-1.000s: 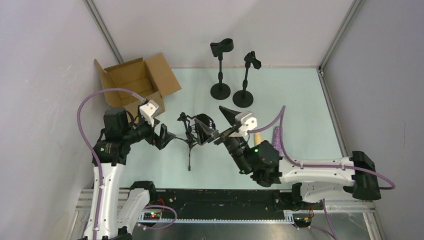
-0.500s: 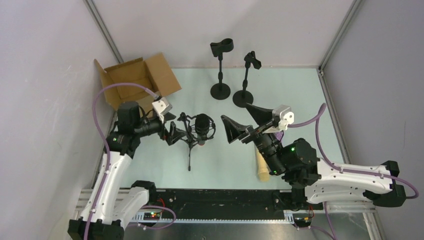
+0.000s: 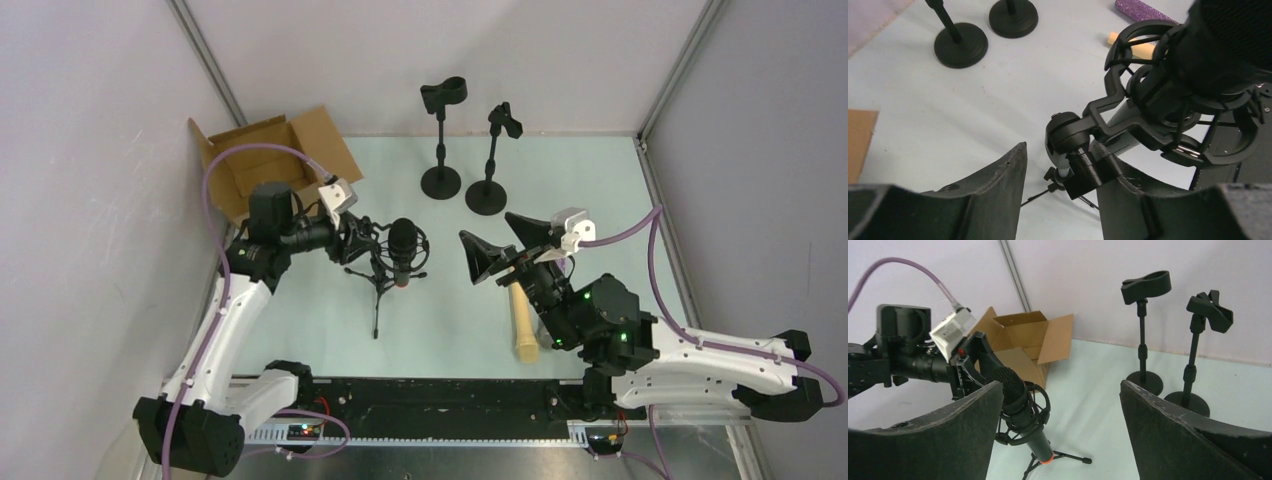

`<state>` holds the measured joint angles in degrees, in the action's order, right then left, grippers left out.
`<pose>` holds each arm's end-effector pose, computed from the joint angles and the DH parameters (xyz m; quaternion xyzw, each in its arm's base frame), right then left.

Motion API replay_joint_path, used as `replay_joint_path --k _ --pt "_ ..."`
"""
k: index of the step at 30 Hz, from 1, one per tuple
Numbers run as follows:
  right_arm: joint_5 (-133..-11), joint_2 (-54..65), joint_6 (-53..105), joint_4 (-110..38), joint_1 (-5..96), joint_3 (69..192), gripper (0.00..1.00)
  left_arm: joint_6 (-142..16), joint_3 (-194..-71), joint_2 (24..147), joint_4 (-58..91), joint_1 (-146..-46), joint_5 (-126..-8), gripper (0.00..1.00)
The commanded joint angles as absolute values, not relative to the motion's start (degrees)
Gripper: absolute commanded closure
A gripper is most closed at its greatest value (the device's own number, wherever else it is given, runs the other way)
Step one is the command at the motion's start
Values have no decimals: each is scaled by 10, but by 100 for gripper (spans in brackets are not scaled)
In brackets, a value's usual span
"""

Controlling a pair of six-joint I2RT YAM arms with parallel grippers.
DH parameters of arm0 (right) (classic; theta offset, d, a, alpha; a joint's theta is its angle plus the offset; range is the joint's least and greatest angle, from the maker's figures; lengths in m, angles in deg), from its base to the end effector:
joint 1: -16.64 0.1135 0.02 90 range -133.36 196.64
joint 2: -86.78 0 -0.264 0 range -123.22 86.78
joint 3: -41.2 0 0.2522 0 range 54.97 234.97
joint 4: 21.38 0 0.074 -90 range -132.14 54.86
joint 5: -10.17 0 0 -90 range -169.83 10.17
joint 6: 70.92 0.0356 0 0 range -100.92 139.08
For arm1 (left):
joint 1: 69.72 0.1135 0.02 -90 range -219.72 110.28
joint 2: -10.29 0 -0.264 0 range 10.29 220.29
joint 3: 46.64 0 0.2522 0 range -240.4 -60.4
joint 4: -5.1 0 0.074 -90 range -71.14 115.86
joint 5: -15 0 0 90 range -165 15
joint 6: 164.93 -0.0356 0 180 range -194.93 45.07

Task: Attach the microphones to the stand

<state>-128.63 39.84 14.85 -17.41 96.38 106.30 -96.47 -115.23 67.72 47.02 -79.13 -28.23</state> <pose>0.0566 0.1622 0.4217 -0.0853 0.6072 0.2803 0.7386 0.2028 -0.0599 0.3345 0.4020 0.7166 -0.2952 0.4876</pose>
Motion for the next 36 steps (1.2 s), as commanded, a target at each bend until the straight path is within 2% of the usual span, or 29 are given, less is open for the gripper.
replay_joint_path --k 1,3,6,8,13,19,26,36 --pt "-1285 402 194 -218 945 1066 10 -988 -1195 683 447 -795 -276 46" --pt "-1278 403 208 -229 937 1065 11 -988 -1202 685 447 -795 -277 52" --pt "-1272 407 219 -238 928 1061 12 -990 -1205 690 447 -796 -286 71" --pt "-1268 408 226 -247 921 1059 13 -989 -1203 692 447 -797 -287 79" --pt "-1264 410 239 -262 915 1057 16 -989 -1193 685 447 -799 -297 84" --pt "-1259 412 249 -271 908 1053 18 -991 -1201 679 452 -799 -325 97" --pt "-1258 412 253 -275 906 1048 20 -1033 -1191 661 454 -770 -380 100" --pt "-1258 408 257 -277 906 1033 24 -1087 -1198 656 456 -649 -354 100"
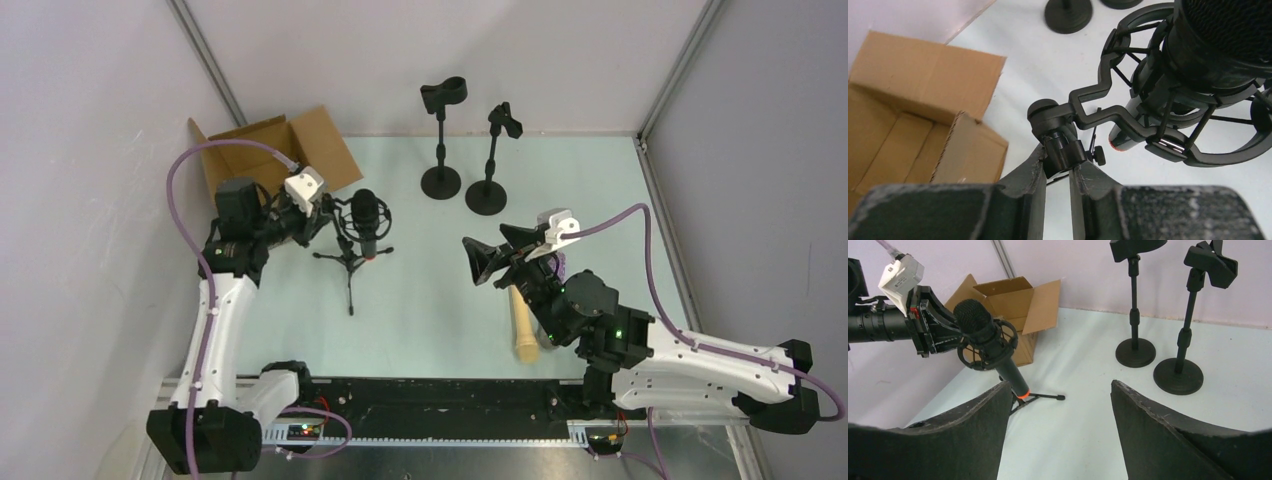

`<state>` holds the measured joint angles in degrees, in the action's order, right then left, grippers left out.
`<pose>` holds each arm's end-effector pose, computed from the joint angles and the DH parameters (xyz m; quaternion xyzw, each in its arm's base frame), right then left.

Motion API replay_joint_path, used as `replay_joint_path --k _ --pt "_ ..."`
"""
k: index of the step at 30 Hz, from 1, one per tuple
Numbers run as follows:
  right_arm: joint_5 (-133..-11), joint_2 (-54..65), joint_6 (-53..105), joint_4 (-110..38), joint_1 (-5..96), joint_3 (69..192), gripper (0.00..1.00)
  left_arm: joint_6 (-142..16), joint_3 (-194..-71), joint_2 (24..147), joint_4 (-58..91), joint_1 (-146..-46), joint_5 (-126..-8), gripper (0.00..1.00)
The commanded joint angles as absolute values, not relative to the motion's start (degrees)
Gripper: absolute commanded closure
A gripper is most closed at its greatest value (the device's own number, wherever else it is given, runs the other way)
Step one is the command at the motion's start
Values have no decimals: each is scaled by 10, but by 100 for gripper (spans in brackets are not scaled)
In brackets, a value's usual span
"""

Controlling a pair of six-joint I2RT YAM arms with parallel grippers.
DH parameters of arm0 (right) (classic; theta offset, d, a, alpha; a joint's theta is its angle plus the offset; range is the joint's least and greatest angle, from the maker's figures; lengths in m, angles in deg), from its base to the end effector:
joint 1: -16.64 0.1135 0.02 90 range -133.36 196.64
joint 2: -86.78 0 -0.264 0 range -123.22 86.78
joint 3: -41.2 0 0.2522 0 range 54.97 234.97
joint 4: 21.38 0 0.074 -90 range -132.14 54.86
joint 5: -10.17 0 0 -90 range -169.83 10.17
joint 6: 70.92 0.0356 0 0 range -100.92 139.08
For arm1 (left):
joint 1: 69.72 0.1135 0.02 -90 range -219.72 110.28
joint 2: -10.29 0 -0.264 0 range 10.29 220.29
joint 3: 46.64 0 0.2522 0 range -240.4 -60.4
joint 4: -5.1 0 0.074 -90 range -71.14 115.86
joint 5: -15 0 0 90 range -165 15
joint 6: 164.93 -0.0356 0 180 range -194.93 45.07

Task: Attach the microphones to the stand

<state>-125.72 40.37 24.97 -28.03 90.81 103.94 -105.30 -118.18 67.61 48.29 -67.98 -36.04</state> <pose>0.0730 0.1637 0.3922 -0.0867 0.6588 0.2601 0.7006 0.2115 -0.0160 0.3484 0.3649 0.7451 -0.1437 0.5395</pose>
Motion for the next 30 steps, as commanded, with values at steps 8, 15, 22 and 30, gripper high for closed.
replay_joint_path --k 8,15,22,30 --pt "-1263 400 269 -282 894 1019 24 -1137 -1199 647 458 -566 -347 100" --pt "-1262 397 289 -293 875 1013 23 -1158 -1208 648 463 -497 -316 100" --pt "-1258 396 308 -300 848 1012 23 -1156 -1198 635 465 -493 -300 100" --pt "-1152 381 346 -260 722 1030 11 -1073 -1206 625 465 -493 -288 31"
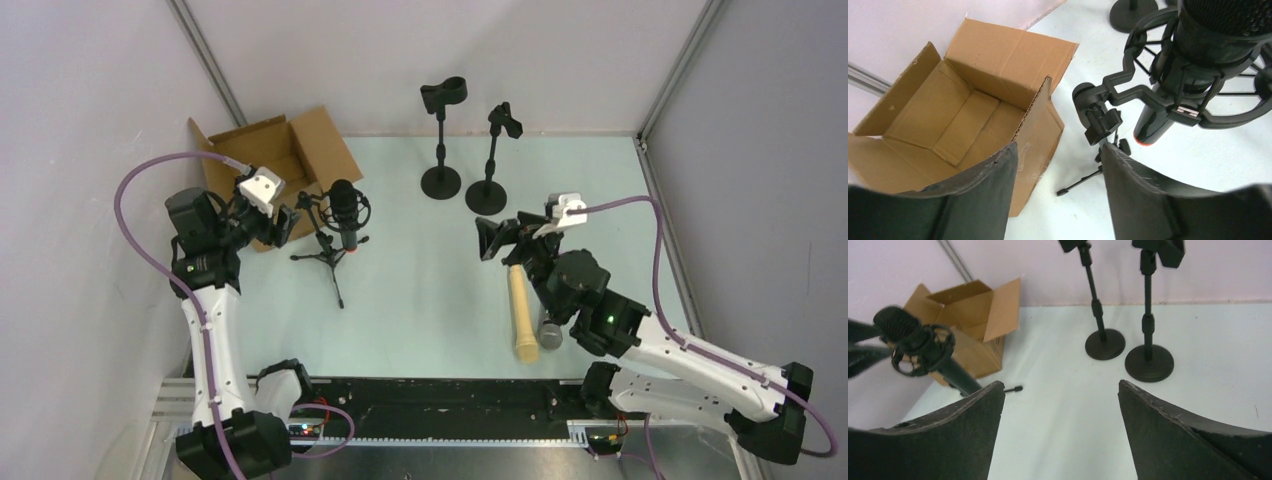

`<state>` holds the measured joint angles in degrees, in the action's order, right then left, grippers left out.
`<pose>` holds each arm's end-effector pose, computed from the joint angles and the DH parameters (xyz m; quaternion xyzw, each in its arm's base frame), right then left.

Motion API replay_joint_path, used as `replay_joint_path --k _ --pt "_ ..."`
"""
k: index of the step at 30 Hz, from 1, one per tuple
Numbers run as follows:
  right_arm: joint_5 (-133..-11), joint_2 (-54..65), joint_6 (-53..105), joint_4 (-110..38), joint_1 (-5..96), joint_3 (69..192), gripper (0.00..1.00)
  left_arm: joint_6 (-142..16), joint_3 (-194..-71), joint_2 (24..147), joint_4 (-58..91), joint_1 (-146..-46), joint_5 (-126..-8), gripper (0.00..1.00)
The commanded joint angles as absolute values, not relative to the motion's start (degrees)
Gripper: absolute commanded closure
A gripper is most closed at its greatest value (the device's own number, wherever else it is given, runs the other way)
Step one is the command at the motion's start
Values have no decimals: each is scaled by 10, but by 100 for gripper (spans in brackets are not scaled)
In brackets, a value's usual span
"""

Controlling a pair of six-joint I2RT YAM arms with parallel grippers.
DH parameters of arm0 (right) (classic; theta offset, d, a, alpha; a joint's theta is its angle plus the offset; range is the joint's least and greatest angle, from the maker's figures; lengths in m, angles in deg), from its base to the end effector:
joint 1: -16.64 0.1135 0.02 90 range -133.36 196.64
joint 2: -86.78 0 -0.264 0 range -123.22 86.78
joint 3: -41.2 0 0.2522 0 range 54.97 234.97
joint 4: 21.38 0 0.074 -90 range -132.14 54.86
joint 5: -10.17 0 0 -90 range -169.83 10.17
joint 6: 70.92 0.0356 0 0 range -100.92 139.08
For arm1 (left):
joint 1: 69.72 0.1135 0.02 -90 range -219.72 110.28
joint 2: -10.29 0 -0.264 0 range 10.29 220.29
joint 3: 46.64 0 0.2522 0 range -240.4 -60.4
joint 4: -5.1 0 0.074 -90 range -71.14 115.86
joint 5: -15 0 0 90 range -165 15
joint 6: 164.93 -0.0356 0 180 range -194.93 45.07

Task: Attach the microphones to the stand

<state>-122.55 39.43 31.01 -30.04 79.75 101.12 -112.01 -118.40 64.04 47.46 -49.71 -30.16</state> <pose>0.1062 0.1560 0.3694 -0.0345 0.6883 0.2173 0.6912 0.1910 0.0428 0.3635 0.3197 0.7375 -0.0421 0.5933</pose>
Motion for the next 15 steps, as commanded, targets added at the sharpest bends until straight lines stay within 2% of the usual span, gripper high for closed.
replay_joint_path --k 1,2,5,7,11,15 --pt "-1133 373 366 -259 705 1048 11 -1064 -1208 622 465 -494 -292 28" --pt "-1091 352 376 -258 668 1059 9 -1045 -1212 621 465 -493 -299 21" --pt "-986 288 430 -261 597 1141 5 -1004 -1227 618 465 -484 -303 11" --pt "-957 232 435 -274 562 1209 3 -972 -1242 618 468 -478 -305 3" --pt "-899 149 490 -310 489 1318 1 -932 -1293 617 493 -468 -322 0" --pt "-913 101 484 -358 447 1381 1 -900 -1348 632 531 -463 -355 0"
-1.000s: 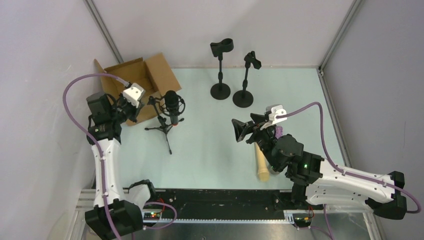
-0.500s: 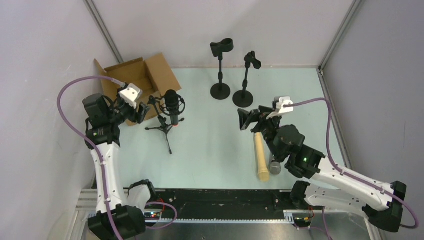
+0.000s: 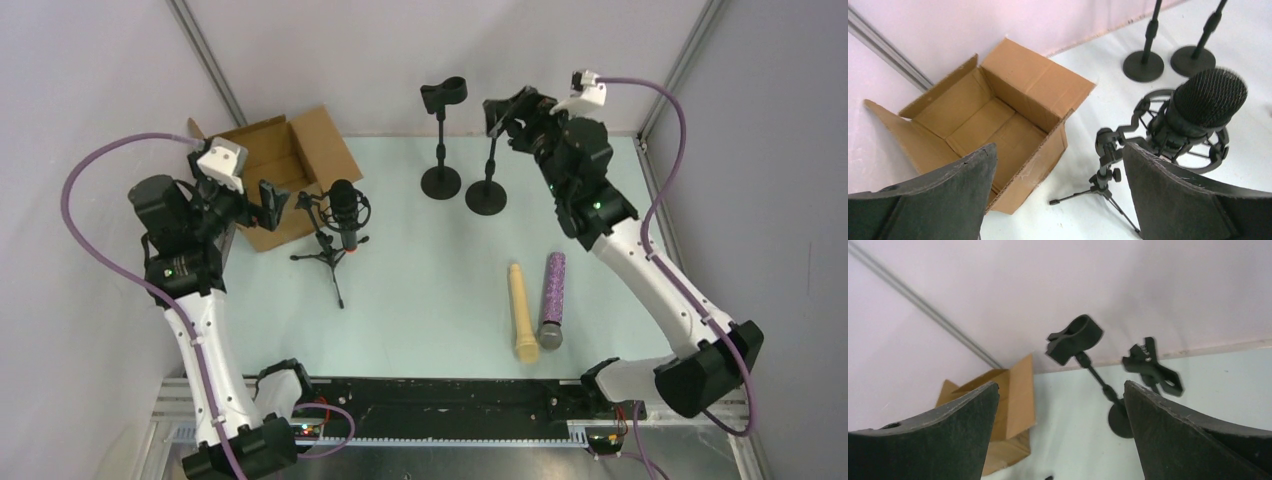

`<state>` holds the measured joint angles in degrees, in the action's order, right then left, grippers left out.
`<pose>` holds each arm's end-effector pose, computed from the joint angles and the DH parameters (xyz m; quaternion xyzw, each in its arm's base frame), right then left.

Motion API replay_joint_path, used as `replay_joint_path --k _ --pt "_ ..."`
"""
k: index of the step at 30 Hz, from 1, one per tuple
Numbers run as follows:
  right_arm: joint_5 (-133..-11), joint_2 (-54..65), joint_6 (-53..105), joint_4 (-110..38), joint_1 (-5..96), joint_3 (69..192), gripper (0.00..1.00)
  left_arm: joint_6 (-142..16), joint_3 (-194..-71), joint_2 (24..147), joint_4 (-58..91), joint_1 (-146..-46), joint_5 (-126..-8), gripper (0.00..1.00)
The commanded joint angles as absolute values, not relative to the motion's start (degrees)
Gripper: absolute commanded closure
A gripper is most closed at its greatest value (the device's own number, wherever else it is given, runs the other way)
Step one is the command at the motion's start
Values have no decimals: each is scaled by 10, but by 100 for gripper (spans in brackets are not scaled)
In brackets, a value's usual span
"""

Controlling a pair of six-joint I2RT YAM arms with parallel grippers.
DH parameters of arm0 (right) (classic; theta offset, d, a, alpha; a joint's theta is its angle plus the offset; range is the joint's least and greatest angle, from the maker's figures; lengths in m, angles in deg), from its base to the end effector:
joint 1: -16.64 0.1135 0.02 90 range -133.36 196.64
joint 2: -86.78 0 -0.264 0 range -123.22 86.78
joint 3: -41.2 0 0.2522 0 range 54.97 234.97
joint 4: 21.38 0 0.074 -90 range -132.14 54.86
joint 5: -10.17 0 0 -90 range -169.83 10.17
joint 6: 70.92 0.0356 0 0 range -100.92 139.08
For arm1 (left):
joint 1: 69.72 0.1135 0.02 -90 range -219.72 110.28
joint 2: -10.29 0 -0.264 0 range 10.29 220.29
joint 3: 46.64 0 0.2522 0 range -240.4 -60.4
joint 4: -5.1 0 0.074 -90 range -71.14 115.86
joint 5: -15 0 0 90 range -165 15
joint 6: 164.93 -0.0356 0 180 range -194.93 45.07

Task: Attach the microphones to the stand

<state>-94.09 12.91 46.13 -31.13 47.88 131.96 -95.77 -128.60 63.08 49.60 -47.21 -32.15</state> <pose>0.2573 0.1458 0.4539 0.0690 0.6596 0.2906 0.6898 0.1729 0.0454 0.4202 0.2107 0.7433 -0.0614 0.6319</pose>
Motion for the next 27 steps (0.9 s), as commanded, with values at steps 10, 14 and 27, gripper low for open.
replay_joint_path --k 10,14,27 --pt "-813 -28 341 -505 365 1493 1 -869 -1394 642 584 -463 -408 0" --pt "-779 -63 296 -515 360 1499 1 -872 -1389 629 585 -462 -408 0" --pt "-792 -88 241 -477 363 1472 24 -875 -1383 621 585 -463 -406 0"
